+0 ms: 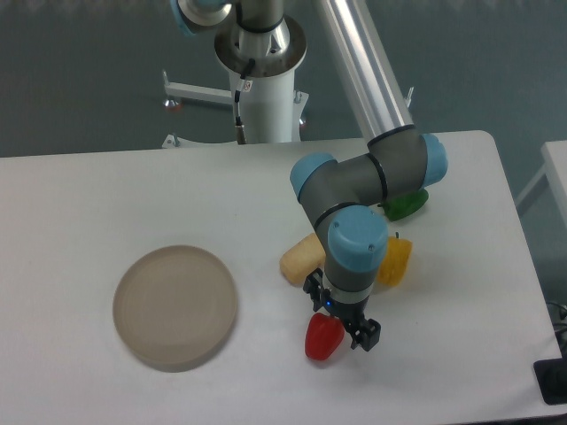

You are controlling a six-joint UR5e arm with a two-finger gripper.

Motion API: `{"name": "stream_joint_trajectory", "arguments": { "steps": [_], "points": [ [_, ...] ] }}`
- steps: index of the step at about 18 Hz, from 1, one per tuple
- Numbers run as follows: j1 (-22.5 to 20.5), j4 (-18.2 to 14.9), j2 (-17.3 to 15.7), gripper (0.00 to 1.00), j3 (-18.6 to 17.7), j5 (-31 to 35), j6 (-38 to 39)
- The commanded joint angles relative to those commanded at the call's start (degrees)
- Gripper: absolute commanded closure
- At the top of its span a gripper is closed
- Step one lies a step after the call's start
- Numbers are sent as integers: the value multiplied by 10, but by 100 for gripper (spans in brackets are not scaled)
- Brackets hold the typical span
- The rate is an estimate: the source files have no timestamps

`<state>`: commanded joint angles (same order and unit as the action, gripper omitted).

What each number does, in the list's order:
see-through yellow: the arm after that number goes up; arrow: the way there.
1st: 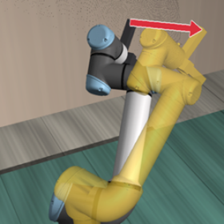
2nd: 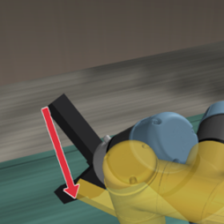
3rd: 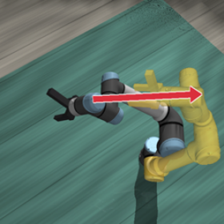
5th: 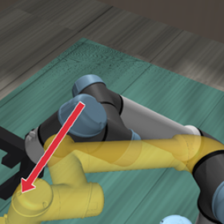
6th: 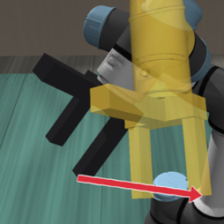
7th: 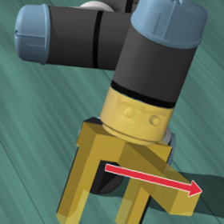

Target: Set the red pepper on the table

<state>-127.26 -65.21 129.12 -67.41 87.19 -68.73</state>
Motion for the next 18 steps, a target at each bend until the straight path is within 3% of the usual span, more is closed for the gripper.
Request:
{"name": "stream_joint_trajectory", "arguments": {
  "steps": [3,6,8,10,12,18],
  "points": [
    [-21,-19,-25,0,1,1,-8],
    [-39,-77,-51,0,1,4,-24],
    [-46,-121,-69,0,-2,11,-103],
    [-54,-161,-84,0,-4,49,-123],
    [-68,-166,-99,0,-18,49,-150],
    [-67,-164,-97,0,-22,34,-167]
  ]
}}
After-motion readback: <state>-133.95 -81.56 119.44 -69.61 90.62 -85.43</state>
